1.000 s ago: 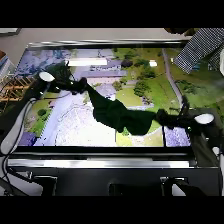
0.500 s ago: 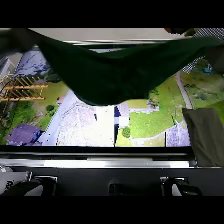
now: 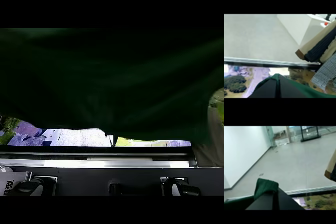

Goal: Fold the clothes and pants, and hang the long-sleeved shirts on hangers.

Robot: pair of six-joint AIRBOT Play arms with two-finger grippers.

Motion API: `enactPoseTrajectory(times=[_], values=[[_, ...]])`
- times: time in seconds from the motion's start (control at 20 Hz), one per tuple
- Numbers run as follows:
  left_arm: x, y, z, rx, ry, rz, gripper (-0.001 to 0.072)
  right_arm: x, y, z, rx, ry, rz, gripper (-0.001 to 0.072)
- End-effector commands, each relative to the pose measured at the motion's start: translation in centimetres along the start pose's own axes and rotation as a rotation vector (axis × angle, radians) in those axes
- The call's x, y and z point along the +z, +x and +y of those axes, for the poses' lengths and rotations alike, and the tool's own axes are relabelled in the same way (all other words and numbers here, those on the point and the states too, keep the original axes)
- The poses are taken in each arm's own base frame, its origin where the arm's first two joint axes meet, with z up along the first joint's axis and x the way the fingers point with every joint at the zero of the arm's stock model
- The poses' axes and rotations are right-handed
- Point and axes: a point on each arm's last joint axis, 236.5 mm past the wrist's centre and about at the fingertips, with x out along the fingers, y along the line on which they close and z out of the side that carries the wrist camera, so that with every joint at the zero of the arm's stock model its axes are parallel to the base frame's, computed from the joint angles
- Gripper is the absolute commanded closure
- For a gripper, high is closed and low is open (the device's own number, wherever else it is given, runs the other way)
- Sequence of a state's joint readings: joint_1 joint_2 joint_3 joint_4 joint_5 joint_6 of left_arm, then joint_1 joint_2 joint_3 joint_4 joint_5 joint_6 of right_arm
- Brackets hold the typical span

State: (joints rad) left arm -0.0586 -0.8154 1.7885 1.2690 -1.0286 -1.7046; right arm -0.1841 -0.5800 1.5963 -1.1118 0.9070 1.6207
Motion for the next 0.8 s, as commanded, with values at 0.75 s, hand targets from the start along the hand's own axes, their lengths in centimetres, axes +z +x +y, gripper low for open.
enactPoseTrajectory(times=[0.75], values=[[-36.8, 35.8, 18.0, 0.195, -0.374, 0.503, 0.0689, -45.3, 26.2, -23.6, -0.351, 0.700, 0.831, 0.0687]])
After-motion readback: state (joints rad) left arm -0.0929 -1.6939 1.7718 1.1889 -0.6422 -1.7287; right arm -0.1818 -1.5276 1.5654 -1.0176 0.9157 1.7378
